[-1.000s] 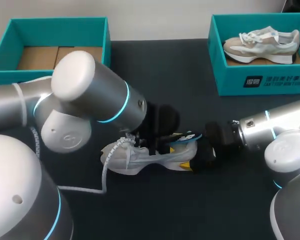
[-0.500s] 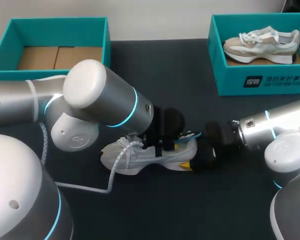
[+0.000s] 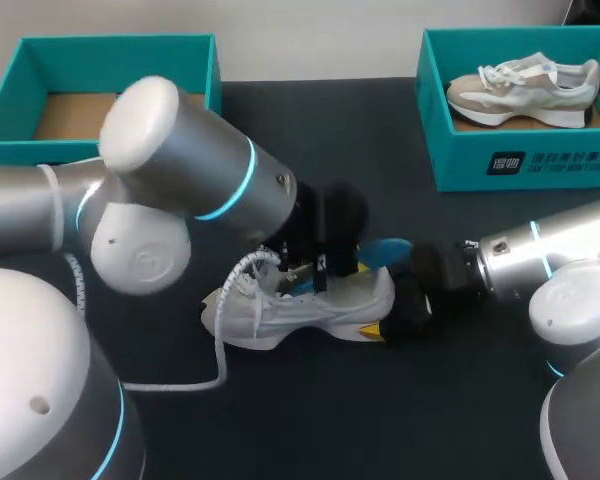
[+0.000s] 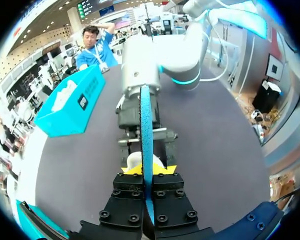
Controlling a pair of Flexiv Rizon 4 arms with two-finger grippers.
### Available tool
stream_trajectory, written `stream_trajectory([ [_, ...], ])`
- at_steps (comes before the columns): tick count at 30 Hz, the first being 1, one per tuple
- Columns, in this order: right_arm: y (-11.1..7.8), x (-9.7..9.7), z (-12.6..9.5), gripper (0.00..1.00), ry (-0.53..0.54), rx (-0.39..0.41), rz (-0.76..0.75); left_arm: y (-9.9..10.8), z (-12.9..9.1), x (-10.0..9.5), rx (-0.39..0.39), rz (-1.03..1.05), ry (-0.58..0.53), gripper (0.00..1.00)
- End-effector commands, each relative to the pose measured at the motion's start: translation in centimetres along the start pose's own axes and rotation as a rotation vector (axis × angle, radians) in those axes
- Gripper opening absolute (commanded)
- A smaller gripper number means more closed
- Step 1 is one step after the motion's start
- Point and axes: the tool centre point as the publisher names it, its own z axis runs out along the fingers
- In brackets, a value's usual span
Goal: Take the shoe out of the shoebox, open the shoe tongue, remove and reinsert the insole, then place the shoe into the shoebox
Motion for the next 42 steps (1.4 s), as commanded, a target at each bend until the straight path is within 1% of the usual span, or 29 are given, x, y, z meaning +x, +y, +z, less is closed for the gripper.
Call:
stream_trajectory([
  [1, -0.5, 0.0, 0.5, 0.0, 0.0, 0.003, 0.002, -1.2, -3.9, -0.4, 0.036, -0.014, 0.076, 0.0],
  [5, -0.5, 0.0, 0.5, 0.0, 0.0, 0.003, 0.002, -3.5, -5.1, -0.3, 0.072, -0.013, 0.071, 0.0],
  [9, -0.5, 0.0, 0.5, 0.0, 0.0, 0.003, 0.002, -5.7, -6.5, -0.1, 0.112, -0.042, 0.096, 0.0],
  [11, -0.5, 0.0, 0.5, 0.0, 0.0, 0.003, 0.002, -7.2, -7.4, -0.4, 0.14, -0.058, 0.113, 0.0],
  [13, -0.5, 0.0, 0.5, 0.0, 0.0, 0.003, 0.002, -8.5, -8.5, -0.6, 0.183, -0.09, 0.134, 0.0],
  [14, -0.5, 0.0, 0.5, 0.0, 0.0, 0.003, 0.002, -9.2, -8.9, -0.7, 0.187, -0.103, 0.118, 0.0],
  [15, -0.5, 0.0, 0.5, 0.0, 0.0, 0.003, 0.002, -9.8, -9.4, -0.8, 0.204, -0.118, 0.127, 0.0],
  [18, -0.5, 0.0, 0.5, 0.0, 0.0, 0.003, 0.002, -11.6, -10.9, -1.2, 0.27, -0.184, 0.124, 0.0],
  [23, -0.5, 0.0, 0.5, 0.0, 0.0, 0.003, 0.002, -13.9, -13.2, -1.5, 0.361, -0.25, 0.141, 0.0],
  [26, -0.5, 0.0, 0.5, 0.0, 0.0, 0.003, 0.002, -15.0, -14.6, -1.7, 0.428, -0.295, 0.185, 0.0],
  [30, -0.5, 0.0, 0.5, 0.0, 0.0, 0.003, 0.002, -16.1, -16.1, -1.8, 0.492, -0.329, 0.216, 0.0],
  [31, -0.5, 0.0, 0.5, 0.0, 0.0, 0.003, 0.002, -16.4, -16.5, -1.9, 0.511, -0.34, 0.24, 0.0],
  [32, -0.5, 0.0, 0.5, 0.0, 0.0, 0.003, 0.002, -16.7, -17.1, -2.2, 0.53, -0.37, 0.3, 0.0],
  [33, -0.5, 0.0, 0.5, 0.0, 0.0, 0.003, 0.002, -17.0, -17.6, -2.5, 0.538, -0.375, 0.316, 0.0],
  [34, -0.5, 0.0, 0.5, 0.0, 0.0, 0.003, 0.002, -17.0, -18.1, -2.7, 0.56, -0.389, 0.362, 0.0],
  [42, -0.5, 0.0, 0.5, 0.0, 0.0, 0.003, 0.002, -17.0, -18.1, -2.7, 0.56, -0.389, 0.362, 0.0],
])
